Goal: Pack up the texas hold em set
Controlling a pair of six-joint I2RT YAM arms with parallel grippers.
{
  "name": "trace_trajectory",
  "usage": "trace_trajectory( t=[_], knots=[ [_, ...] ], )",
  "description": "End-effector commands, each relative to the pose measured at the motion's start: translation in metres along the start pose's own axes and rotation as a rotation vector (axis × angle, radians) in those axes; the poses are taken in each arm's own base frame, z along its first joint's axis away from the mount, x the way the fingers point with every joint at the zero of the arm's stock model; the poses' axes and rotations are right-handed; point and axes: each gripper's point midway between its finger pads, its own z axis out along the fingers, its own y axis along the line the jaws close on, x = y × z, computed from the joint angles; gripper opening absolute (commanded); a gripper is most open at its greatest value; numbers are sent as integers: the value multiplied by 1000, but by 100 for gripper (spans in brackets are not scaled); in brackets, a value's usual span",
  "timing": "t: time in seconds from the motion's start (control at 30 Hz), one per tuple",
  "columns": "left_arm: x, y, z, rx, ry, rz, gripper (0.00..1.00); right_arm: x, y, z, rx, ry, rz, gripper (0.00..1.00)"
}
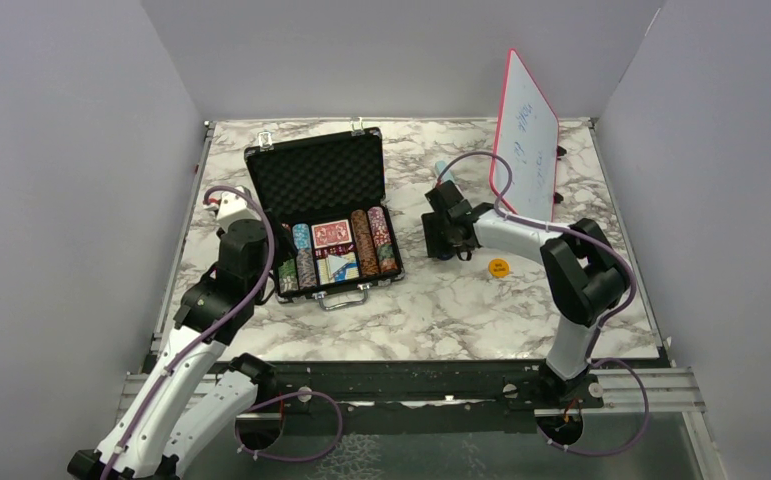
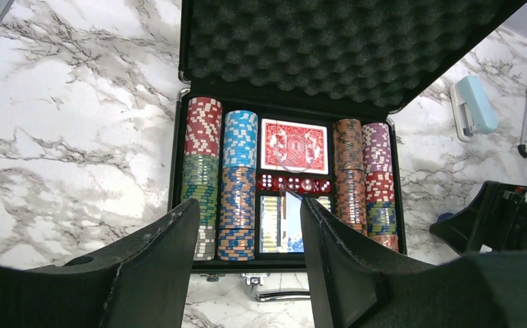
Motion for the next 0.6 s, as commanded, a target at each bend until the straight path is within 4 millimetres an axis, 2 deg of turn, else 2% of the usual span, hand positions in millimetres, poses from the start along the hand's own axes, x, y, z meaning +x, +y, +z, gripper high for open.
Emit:
trace_trajectory(
  t=[0.0,0.23,0.33,0.57],
  knots=[
    [-4,-10,1,37,-6,1,59,14,-7,16,15,50,9,62],
    [-5,-15,1,57,-8,-31,59,17,-9,21,27,83,25,59],
    [-5,-15,1,58,-6,-31,59,16,-11,21,42,88,27,54],
    [-3,-15,2,56,0,-22,59,-1,-16,0,73,57,26,50]
  ],
)
